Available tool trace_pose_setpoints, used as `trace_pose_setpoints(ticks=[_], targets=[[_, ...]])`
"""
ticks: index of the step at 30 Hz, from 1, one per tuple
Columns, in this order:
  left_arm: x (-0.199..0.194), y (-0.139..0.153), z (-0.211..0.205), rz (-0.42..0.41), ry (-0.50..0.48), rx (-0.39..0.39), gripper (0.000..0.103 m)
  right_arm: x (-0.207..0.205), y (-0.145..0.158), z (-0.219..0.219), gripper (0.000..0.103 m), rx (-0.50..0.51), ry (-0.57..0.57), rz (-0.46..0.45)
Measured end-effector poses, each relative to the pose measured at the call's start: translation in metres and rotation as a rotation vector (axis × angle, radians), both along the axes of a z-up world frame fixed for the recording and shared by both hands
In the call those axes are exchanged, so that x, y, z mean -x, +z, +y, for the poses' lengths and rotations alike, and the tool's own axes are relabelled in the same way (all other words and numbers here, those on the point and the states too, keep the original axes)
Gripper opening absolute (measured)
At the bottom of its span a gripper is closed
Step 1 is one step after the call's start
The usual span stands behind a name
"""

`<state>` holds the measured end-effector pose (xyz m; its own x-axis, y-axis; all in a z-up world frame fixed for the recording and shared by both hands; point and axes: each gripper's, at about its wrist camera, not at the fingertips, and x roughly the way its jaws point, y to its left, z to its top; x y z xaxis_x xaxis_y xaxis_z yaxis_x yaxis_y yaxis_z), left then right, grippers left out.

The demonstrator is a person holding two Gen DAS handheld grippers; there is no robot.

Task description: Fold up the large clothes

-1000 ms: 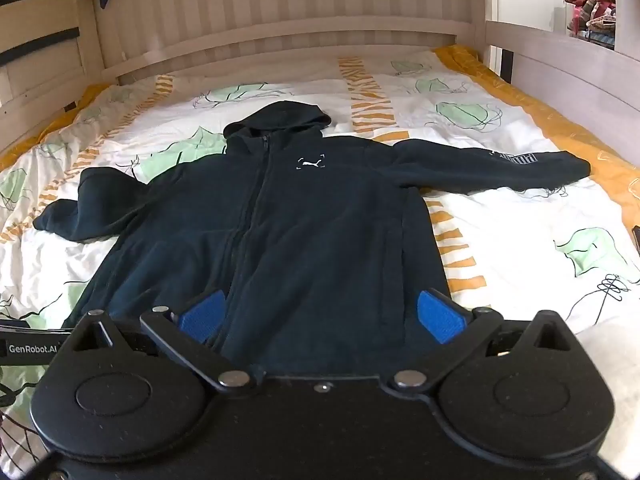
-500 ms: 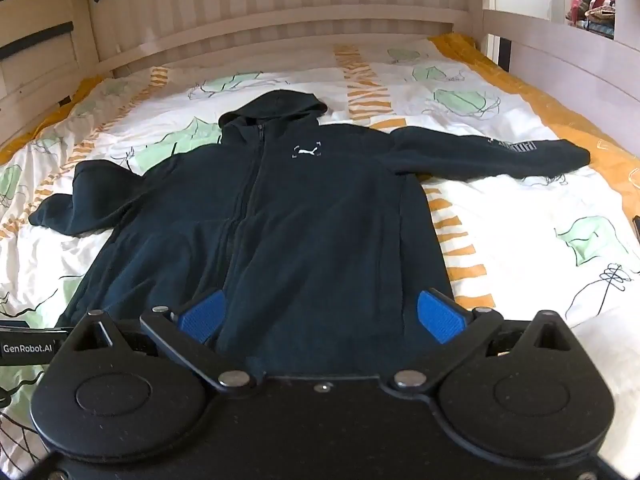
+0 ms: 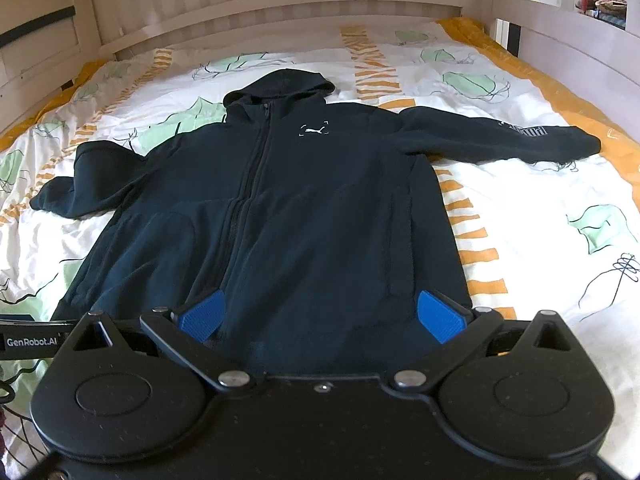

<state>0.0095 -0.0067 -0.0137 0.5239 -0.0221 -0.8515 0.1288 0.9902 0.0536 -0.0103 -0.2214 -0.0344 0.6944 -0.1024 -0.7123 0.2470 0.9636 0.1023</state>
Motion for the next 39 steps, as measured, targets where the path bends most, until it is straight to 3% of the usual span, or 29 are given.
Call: trace_pose_setpoints(ticks=[22, 39], targets=[[-0.003, -0.003, -0.011, -0.007, -0.039, -0.014, 0.088, -0.007, -0.004, -0.006, 0.102, -0.035, -0.004, 0.024], [-0.008, -0.006, -0.004, 0.008, 0.003, -0.019, 0.088, -0.010, -0.002, -0.001, 0.102, -0.037, 0.008, 0.027]])
